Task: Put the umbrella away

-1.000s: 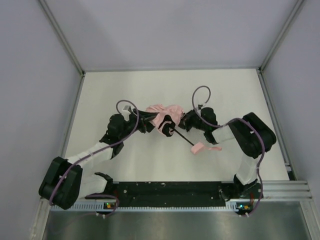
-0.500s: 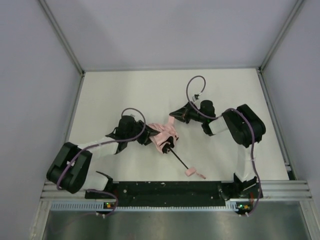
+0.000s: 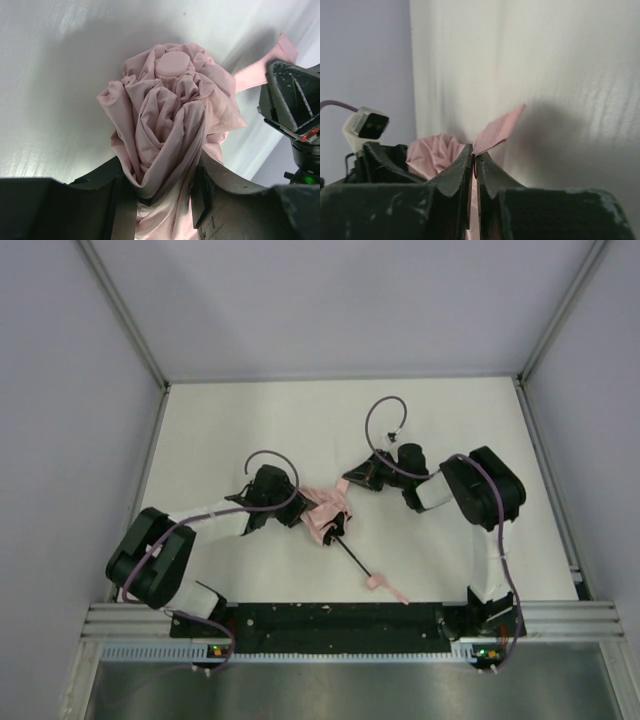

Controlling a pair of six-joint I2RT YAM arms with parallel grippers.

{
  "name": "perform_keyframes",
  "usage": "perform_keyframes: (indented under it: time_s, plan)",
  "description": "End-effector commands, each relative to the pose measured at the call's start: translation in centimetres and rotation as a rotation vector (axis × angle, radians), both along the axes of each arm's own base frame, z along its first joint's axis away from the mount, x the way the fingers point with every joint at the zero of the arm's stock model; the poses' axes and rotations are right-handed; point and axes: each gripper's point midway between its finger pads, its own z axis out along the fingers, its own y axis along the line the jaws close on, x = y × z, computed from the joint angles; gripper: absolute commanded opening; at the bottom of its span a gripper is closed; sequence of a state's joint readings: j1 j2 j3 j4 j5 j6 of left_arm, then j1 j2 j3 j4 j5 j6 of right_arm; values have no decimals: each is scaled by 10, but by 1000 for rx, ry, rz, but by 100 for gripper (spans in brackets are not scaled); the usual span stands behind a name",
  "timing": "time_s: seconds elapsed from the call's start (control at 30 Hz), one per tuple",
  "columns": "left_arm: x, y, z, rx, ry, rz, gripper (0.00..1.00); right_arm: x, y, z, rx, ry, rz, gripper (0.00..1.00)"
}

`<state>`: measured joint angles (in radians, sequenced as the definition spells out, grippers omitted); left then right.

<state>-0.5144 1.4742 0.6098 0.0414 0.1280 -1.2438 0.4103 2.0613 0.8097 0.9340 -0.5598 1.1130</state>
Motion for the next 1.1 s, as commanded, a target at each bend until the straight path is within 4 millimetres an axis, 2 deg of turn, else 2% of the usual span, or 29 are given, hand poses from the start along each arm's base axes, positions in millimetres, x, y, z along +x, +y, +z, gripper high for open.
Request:
perform_keyframes:
  time_s: [0.0, 0.03, 0.1, 0.17, 0.23, 0.33, 0.43, 0.5, 0.53, 0.6, 0.67, 0.7, 0.87, 1.07]
  plan:
    - [-39, 39, -55, 206, 229, 98, 0, 7, -15, -3, -200, -68, 27, 7]
    - [-40, 40, -57, 213, 244, 104, 0, 3, -24, -9, -261, -56, 19, 16]
    - [-39, 45, -58, 251, 239, 108, 0, -2, -42, -16, -377, -15, 12, 40]
    - [-40, 49, -59, 275, 251, 120, 0, -14, -53, -14, -483, 41, 100, 59]
    - [-40, 50, -59, 276, 260, 133, 0, -27, -66, -8, -609, 56, 180, 67]
    - [-34, 48, -54, 286, 256, 138, 0, -38, -71, 25, -677, -87, 195, 75]
    - [-37, 50, -54, 324, 305, 142, 0, -57, -45, 68, -732, -387, 280, 80]
    - [-40, 51, -54, 331, 338, 157, 0, -75, -23, 87, -768, -600, 318, 85]
    - [-40, 49, -53, 322, 345, 158, 0, -87, -14, 88, -767, -677, 346, 86]
    - [-44, 49, -54, 320, 377, 165, 0, -100, 9, 109, -702, -815, 358, 87]
    - [-51, 49, -56, 330, 421, 165, 0, -111, 26, 114, -683, -903, 402, 87]
    - [-52, 48, -55, 331, 437, 163, 0, -118, 36, 114, -673, -927, 425, 87]
    - [-59, 49, -53, 350, 505, 186, 0, -131, 69, 83, -724, -1030, 560, 88]
    - [-66, 37, -49, 320, 598, 159, 0, -136, 83, 50, -730, -1029, 650, 87]
